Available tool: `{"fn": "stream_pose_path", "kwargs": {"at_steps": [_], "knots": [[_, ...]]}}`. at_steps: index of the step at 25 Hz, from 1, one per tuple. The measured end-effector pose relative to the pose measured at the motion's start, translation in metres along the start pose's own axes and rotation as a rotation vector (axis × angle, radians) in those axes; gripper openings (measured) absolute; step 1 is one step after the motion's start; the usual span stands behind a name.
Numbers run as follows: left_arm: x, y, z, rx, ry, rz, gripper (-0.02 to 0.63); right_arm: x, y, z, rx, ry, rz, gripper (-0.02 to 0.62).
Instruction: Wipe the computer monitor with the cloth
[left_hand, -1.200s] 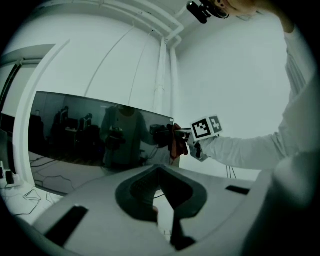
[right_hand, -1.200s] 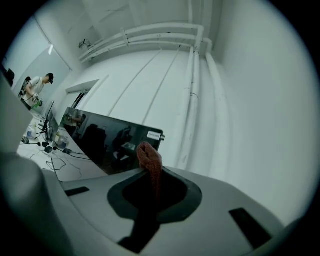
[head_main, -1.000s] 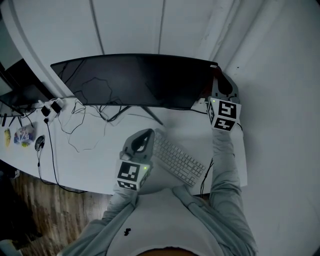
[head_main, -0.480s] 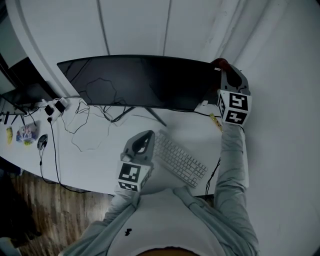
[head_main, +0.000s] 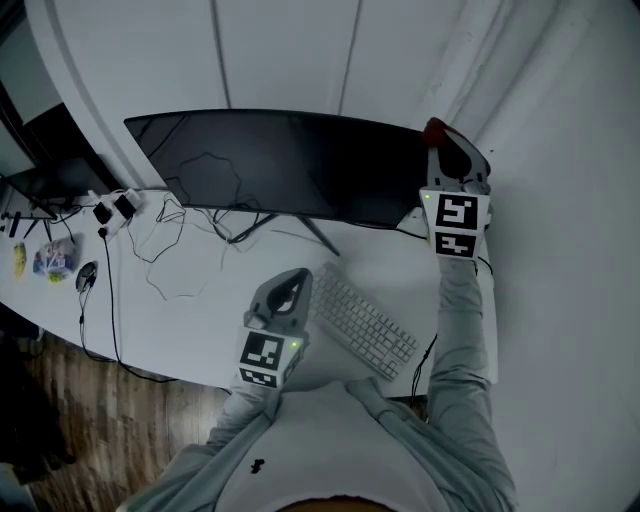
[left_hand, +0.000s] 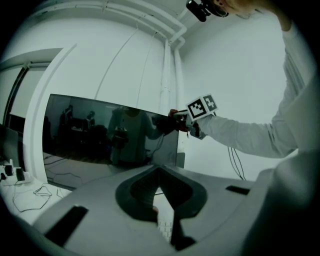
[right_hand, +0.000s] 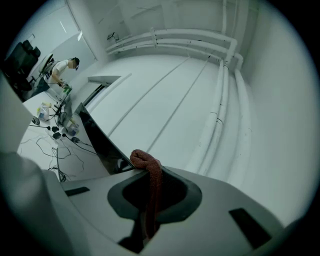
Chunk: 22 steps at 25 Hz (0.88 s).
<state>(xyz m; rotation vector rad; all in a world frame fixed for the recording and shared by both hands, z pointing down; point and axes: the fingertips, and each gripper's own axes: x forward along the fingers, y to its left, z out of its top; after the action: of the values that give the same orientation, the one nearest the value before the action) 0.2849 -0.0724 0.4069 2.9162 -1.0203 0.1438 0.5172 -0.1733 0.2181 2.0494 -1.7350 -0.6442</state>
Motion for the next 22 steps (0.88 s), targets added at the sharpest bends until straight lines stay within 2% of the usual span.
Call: {"fn": "stream_pose_path", "kwargs": {"at_steps": [4, 12, 22], "knots": [[-0.017, 0.02, -0.009, -0.026, 0.012, 0.049, 0.021, 0.01, 0.031, 0.021, -0.04, -0.006, 0.029, 0.032], [-0.06, 0.08, -0.012, -0.027, 0.013, 0.112, 0.021, 0.036, 0.119, 0.075, -0.02, -0.066, 0.134, 0.032], [-0.125, 0.188, -0.012, -0.015, 0.037, 0.116, 0.021, 0.075, 0.24, 0.153, 0.004, -0.102, 0.176, 0.032]]}}
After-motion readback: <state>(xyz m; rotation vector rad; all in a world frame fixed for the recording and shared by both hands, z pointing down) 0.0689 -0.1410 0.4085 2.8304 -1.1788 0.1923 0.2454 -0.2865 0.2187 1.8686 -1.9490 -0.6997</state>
